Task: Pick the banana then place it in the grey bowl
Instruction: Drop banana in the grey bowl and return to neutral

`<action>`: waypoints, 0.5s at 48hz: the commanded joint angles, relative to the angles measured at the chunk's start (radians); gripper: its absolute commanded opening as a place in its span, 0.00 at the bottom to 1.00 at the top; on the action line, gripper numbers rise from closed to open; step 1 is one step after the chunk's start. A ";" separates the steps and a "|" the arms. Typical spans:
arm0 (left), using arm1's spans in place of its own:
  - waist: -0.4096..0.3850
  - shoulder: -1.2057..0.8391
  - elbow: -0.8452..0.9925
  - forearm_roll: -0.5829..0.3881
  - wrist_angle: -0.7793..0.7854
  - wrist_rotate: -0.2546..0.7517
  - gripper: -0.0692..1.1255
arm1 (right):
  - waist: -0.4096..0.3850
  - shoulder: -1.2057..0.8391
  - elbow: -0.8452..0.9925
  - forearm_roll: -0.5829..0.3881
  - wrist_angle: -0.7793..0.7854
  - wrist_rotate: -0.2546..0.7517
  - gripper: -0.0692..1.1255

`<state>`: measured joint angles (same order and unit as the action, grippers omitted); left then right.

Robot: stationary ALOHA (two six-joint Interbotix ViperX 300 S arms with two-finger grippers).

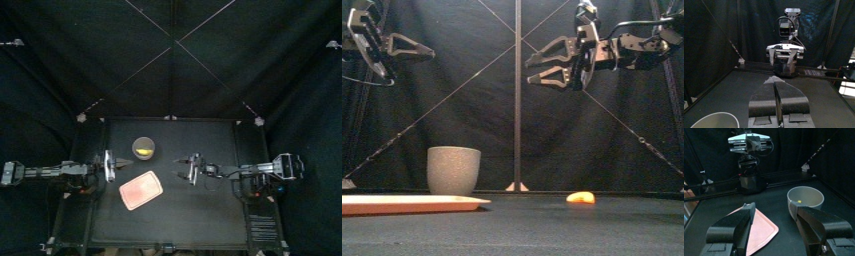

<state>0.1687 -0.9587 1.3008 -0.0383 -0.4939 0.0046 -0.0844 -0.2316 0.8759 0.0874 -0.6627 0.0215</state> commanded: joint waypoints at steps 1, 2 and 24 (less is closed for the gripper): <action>0.006 0.005 -0.009 0.000 -0.005 0.002 0.05 | 0.009 -0.044 0.012 0.015 -0.011 -0.003 0.82; 0.008 0.005 -0.009 0.002 -0.003 0.002 0.05 | 0.011 -0.044 0.012 0.015 -0.011 -0.003 0.82; 0.008 0.005 0.020 0.000 -0.002 0.000 0.05 | 0.017 -0.041 0.012 0.015 -0.011 -0.003 0.82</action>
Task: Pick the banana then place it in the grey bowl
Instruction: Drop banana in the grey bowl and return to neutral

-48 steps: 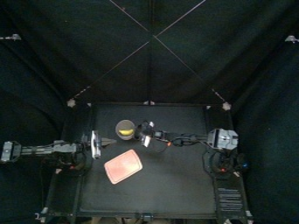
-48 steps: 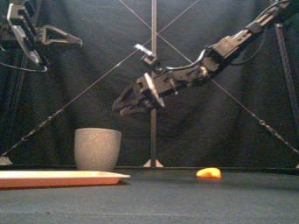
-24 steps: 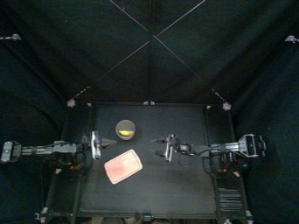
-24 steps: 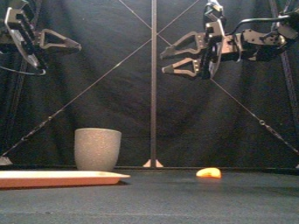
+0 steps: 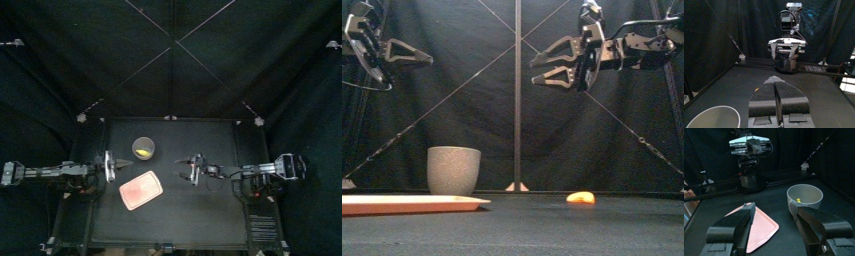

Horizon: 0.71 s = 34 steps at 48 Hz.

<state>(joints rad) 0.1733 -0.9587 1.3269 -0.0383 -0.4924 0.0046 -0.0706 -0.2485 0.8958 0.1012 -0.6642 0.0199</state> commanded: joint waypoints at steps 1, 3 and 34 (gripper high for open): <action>0.003 0.005 -0.005 0.000 -0.003 0.000 0.05 | 0.003 -0.025 -0.008 0.003 -0.009 0.000 0.82; 0.003 0.005 -0.002 0.002 -0.003 0.000 0.05 | 0.006 -0.026 -0.008 0.005 -0.008 -0.002 0.82; 0.005 0.005 -0.002 0.003 0.003 0.000 0.05 | 0.032 -0.025 -0.005 0.005 -0.009 0.000 0.82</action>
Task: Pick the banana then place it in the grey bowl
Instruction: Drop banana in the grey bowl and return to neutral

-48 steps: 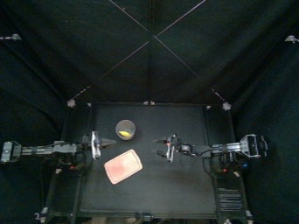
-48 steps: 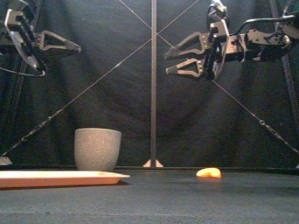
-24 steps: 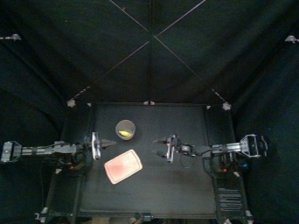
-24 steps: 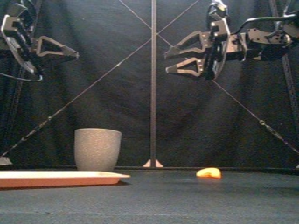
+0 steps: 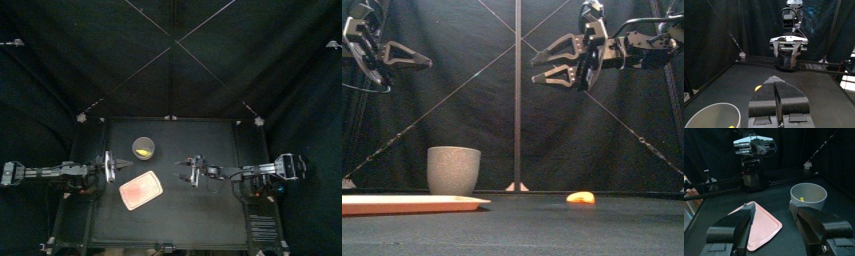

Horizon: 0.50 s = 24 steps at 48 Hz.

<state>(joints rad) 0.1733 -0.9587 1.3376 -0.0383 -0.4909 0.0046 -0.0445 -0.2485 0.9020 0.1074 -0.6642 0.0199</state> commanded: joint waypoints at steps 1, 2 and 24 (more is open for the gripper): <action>0.005 0.005 -0.012 0.003 0.005 0.000 0.05 | 0.006 -0.025 -0.011 -0.003 -0.008 0.000 0.82; 0.005 0.005 -0.012 0.002 0.012 0.000 0.05 | 0.008 -0.025 -0.011 -0.003 -0.009 0.000 0.82; 0.005 0.005 -0.014 0.000 0.043 -0.002 0.05 | 0.008 -0.018 -0.008 -0.005 -0.009 -0.002 0.82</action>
<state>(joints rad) 0.1749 -0.9587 1.3392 -0.0383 -0.4449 0.0031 -0.0383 -0.2485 0.9020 0.1028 -0.6642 0.0199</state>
